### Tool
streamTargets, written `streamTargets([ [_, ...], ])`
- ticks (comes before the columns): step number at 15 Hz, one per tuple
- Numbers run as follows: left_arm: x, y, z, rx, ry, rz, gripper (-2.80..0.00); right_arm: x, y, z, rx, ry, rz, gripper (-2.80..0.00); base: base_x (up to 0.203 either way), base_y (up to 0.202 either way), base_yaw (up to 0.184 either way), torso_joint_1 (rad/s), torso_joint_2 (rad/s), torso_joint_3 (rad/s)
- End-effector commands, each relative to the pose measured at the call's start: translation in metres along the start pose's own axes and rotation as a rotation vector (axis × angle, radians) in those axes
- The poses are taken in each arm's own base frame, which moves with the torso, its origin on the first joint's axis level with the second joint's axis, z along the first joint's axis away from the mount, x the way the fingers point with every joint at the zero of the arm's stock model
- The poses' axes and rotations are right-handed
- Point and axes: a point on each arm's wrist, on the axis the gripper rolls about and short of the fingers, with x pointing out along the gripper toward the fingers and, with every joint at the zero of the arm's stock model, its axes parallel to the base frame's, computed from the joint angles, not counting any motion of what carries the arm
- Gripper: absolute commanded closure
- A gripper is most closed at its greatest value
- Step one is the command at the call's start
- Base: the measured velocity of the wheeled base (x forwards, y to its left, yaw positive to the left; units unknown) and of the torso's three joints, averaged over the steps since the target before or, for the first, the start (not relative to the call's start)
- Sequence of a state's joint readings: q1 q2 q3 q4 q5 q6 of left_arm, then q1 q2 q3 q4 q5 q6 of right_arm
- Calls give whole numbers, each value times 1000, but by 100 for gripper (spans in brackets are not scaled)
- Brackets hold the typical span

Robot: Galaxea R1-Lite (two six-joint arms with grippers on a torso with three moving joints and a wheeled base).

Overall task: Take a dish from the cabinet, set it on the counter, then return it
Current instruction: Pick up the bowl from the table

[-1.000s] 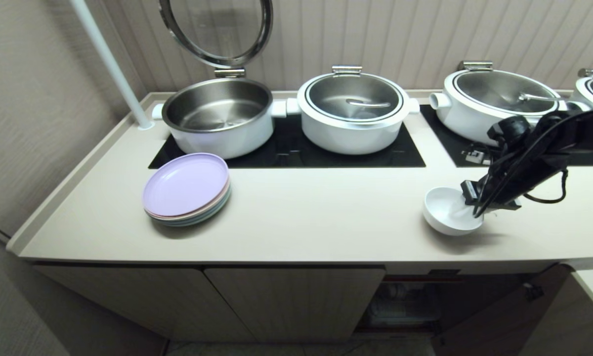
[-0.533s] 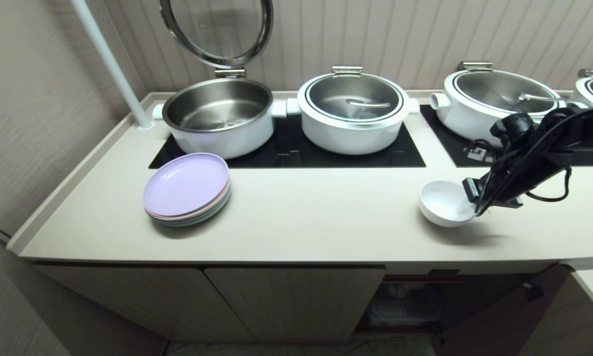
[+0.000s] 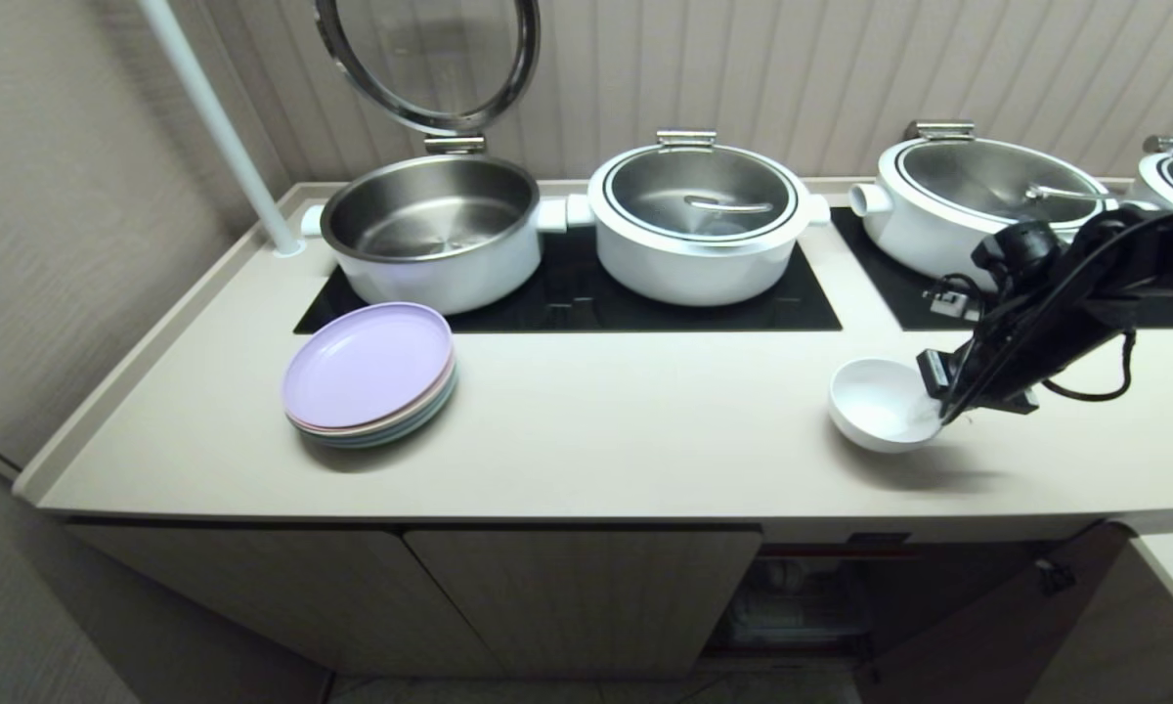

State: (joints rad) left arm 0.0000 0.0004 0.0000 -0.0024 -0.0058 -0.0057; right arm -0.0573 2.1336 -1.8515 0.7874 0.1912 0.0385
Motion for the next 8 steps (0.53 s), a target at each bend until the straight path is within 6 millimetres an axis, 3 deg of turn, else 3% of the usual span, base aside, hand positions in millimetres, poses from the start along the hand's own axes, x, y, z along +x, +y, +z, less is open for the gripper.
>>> streamTargets([
  [1, 0, 0, 0, 0, -1, 0, 0, -4, 1, -1, 6, -1, 4, 0, 0, 0, 0, 0, 0, 0],
  [8, 0, 0, 0, 0, -1, 0, 0, -9, 2, -9, 99, 16, 4, 0, 0, 0, 0, 0, 0, 0],
])
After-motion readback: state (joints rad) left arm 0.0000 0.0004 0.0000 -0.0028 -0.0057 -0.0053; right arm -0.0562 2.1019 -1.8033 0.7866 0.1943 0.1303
